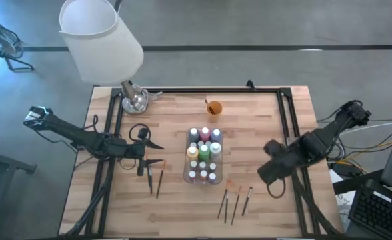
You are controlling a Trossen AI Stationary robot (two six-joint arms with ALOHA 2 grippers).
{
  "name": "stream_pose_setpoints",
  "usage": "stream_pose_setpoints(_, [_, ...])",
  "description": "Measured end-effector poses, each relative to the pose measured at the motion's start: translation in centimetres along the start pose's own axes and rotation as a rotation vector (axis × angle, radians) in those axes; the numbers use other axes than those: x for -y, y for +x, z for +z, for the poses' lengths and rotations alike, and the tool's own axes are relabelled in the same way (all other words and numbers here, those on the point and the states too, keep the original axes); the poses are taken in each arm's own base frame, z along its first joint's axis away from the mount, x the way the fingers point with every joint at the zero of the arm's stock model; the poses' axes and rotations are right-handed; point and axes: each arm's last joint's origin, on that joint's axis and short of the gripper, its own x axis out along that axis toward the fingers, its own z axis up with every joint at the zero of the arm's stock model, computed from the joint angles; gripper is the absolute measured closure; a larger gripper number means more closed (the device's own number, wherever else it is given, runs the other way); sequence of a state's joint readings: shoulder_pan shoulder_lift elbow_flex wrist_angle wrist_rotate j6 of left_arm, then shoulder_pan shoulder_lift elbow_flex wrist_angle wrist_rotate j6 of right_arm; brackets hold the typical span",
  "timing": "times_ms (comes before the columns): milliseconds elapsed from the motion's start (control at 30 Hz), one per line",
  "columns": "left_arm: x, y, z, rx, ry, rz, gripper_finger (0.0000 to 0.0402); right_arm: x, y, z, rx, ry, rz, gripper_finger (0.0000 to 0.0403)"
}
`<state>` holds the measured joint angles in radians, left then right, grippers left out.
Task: Pick & Place Paint Supplies
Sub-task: Put the gray paintbrush into the yellow cup
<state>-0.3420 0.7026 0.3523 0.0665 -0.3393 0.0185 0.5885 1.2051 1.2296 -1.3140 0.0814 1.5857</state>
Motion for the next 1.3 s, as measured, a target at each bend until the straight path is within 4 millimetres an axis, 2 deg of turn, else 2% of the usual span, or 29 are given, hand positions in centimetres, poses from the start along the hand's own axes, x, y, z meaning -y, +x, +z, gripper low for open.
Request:
stream_pose_setpoints(167, [0.0,0.0,0.0,0.000,0.000,0.000,0.0179,0.0,2.3,-1.5,0.039,0.125,-0.037,0.0302])
stream_pose_setpoints(367, [0.0,0.0,0.0,-0.001,0.000,0.000,0.0179,-0.7,6.0,-2.7,0.038,0.220,-0.044,0.0287])
stream_pose_setpoints(733, [0.0,0.0,0.0,0.000,0.000,0.000,0.0179,-2.4,12.3,-3.7,0.102,0.321,-0.152,0.0261])
stream_pose_setpoints(1033, [0.0,0.0,0.0,-0.001,0.000,0.000,0.0179,-4.3,15.6,-4.6,0.166,0.363,-0.234,0.0236])
stream_pose_setpoints(1300, [0.0,0.0,0.0,0.000,0.000,0.000,0.0179,-4.5,16.8,-5.1,0.167,0.391,-0.246,0.0201])
